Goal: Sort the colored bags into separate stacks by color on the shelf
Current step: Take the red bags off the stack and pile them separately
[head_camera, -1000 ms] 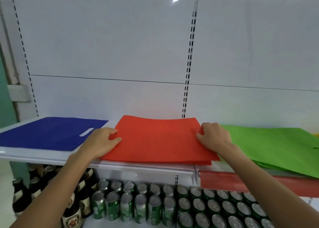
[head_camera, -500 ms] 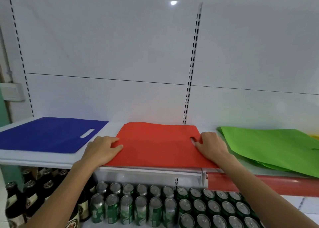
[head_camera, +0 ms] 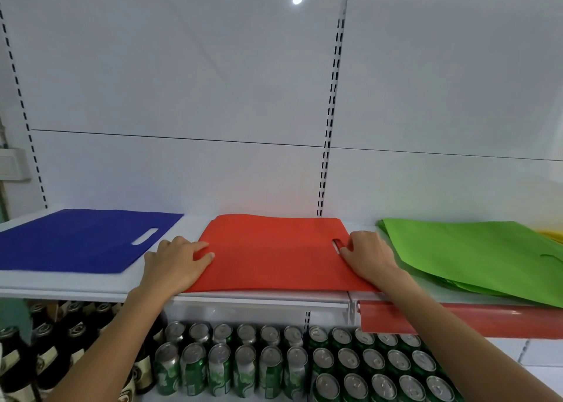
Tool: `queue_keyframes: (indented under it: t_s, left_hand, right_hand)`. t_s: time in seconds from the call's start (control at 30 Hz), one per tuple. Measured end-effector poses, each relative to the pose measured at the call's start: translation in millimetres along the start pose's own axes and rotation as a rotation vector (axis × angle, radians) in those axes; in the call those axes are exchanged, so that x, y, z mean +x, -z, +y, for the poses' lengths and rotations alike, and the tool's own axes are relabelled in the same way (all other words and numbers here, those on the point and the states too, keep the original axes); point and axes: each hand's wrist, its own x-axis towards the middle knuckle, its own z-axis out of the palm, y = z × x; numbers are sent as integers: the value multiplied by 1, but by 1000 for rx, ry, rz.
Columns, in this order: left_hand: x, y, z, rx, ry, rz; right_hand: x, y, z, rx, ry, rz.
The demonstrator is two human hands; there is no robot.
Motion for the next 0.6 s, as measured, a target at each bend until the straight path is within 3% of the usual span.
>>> queue_keyframes:
  t_s: [0.37,0.47,0.6]
  left_hand:
    - [1,5,-5,15,19,-56]
    - [6,18,-5,-107,49,-62]
    - [-2,35,22,-100,46,46]
  right_hand:
    - [6,16,-4,58,32,-42]
    - [11,45,-2,106,65,31]
    - [9,98,23,216,75,127]
